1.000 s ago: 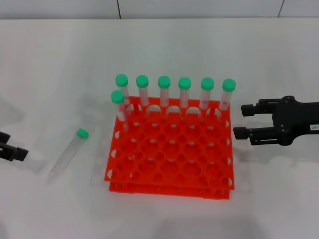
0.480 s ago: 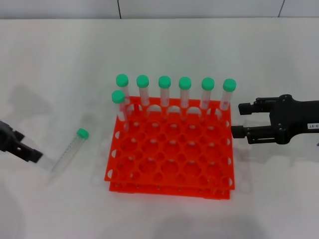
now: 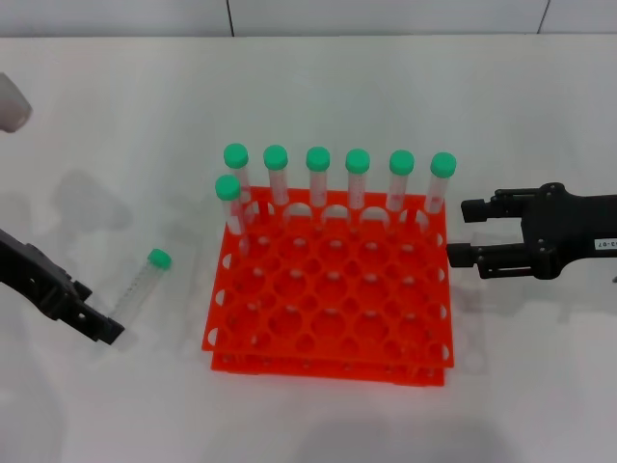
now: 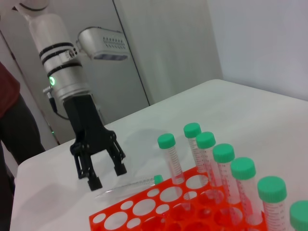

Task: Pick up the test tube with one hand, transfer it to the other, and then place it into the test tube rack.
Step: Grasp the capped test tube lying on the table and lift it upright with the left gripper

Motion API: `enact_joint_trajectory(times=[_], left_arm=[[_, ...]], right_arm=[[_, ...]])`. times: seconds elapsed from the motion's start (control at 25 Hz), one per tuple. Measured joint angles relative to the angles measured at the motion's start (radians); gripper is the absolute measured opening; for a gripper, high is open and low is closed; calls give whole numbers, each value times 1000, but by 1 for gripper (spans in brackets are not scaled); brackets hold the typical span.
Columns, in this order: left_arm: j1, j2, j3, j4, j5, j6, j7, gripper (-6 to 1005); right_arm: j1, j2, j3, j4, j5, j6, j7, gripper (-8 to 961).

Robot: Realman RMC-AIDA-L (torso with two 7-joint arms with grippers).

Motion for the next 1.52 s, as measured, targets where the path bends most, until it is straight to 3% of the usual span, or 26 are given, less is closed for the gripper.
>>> enact_joint_trajectory(times=[0.36,0.84,1.2,1.52], left_arm=[[-5,-15,6,-31,5,-17,5,787],[-4,-18,13,-42,6,-17,6,772],[-6,-18,15,-43,7,-17,6,686],[0,-19,36,-53,8,-33,2,671]], right_arm=[[-3,0,0,-1,0,-2,0,713],[-4,0,0,0,0,-3,-3,715],[-7,0,0,1,0,-2,-5,715],[-8,0,0,2,0,-2,-5,714]])
